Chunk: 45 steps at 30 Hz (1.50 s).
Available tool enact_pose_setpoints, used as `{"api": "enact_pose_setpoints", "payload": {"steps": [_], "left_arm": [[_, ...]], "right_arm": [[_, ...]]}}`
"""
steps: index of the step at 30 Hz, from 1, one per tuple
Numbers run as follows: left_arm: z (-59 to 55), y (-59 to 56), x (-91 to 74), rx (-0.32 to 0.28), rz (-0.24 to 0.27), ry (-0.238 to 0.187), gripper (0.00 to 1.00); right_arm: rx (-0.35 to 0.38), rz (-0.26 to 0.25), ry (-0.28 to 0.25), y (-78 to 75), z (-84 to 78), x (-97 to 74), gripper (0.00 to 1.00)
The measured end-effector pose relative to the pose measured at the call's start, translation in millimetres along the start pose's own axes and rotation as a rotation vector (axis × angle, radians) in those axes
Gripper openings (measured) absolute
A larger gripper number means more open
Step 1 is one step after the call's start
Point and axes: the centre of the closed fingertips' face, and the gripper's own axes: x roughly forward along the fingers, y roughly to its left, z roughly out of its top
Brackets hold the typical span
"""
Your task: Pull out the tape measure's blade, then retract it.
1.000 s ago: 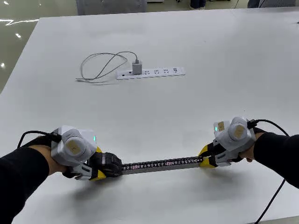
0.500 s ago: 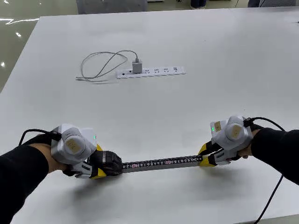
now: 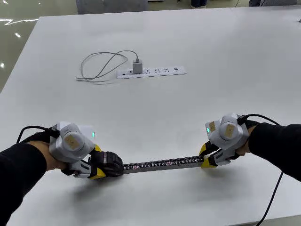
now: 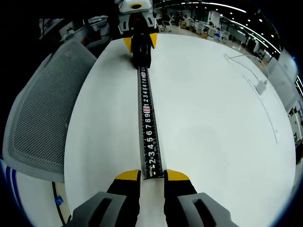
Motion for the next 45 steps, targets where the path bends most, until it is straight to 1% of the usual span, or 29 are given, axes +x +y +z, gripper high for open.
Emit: {"api": "enact_pose_setpoints", "payload": {"steps": [5, 7, 9, 11, 12, 14, 16, 19, 20, 22, 25, 27, 29, 31, 33, 35, 36, 38, 39, 41, 42, 45], "left_arm": [[-2.0, 1.5, -2.4, -0.020, 0.007, 0.000, 0.36], [-2.4, 2.1, -3.3, -0.032, 0.010, 0.000, 0.39], [-0.1, 3.8, -4.9, -0.035, 0.025, -0.015, 0.44], [-0.3, 5.0, -6.1, -0.068, 0.031, -0.017, 0.52], [-0.3, 4.5, -6.8, -0.092, 0.026, -0.023, 0.54], [2.1, 4.3, -9.3, -0.113, 0.026, -0.041, 0.56], [0.7, 4.7, -9.4, -0.127, 0.026, -0.042, 0.58], [-1.2, 3.7, -9.6, -0.152, 0.022, -0.048, 0.62], [0.6, 2.2, -10.5, -0.180, 0.018, -0.063, 0.64], [-1.6, 4.6, -11.8, -0.198, 0.030, -0.067, 0.65], [-3.2, 3.5, -13.9, -0.227, 0.040, -0.080, 0.67], [-5.2, 2.0, -15.6, -0.239, 0.046, -0.086, 0.69], [-8.4, 1.2, -17.0, -0.257, 0.059, -0.092, 0.73], [-11.2, 1.0, -18.6, -0.279, 0.067, -0.097, 0.78], [-13.3, 2.3, -21.5, -0.311, 0.087, -0.115, 0.83], [-15.4, 1.9, -24.2, -0.339, 0.094, -0.130, 0.87], [-17.3, 2.2, -25.2, -0.345, 0.100, -0.130, 0.88], [-22.1, 6.0, -27.5, -0.362, 0.135, -0.136, 0.91], [-23.4, 9.2, -29.2, -0.373, 0.163, -0.148, 0.94], [-24.4, 12.2, -31.7, -0.396, 0.187, -0.170, 0.99], [-25.8, 13.4, -33.8, -0.411, 0.196, -0.179, 0.98], [-29.6, 16.3, -38.2, -0.424, 0.233, -0.197, 0.99]], "right_arm": [[-0.025, -0.003, 0.027, 0.5, -1.9, -1.3, 0.21], [-0.023, -0.012, 0.026, -1.9, -0.9, -2.6, 0.22], [-0.004, -0.014, 0.015, -2.1, 1.4, -5.4, 0.24], [0.006, -0.016, 0.011, -2.3, 0.7, -5.4, 0.26], [0.012, -0.017, 0.009, -1.6, 1.2, -5.8, 0.27], [0.027, -0.019, 0.001, -0.2, 2.3, -6.9, 0.29], [0.042, -0.025, -0.003, -0.3, 2.4, -7.6, 0.32], [0.075, -0.044, -0.024, -1.0, 4.0, -10.7, 0.35], [0.083, -0.053, -0.033, -1.7, 4.3, -12.3, 0.36], [0.107, -0.070, -0.042, -2.9, 3.3, -15.1, 0.38], [0.139, -0.090, -0.064, -3.8, 2.8, -19.5, 0.42], [0.147, -0.132, -0.083, -8.1, 2.6, -22.8, 0.47], [0.178, -0.135, -0.095, -5.8, 2.1, -25.1, 0.51], [0.182, -0.153, -0.110, -7.2, 1.3, -26.2, 0.54], [0.211, -0.160, -0.120, -5.2, 0.1, -28.0, 0.59], [0.221, -0.173, -0.132, -4.3, -0.3, -30.6, 0.60], [0.226, -0.178, -0.135, -3.8, -1.1, -31.1, 0.61], [0.243, -0.190, -0.146, -2.9, -2.7, -32.7, 0.62], [0.258, -0.206, -0.157, -3.2, -3.1, -33.9, 0.64], [0.262, -0.222, -0.166, -2.0, -4.3, -35.0, 0.67], [0.268, -0.231, -0.172, -1.3, -5.4, -35.6, 0.69], [0.294, -0.254, -0.196, -0.6, -7.0, -37.7, 0.73]]}}
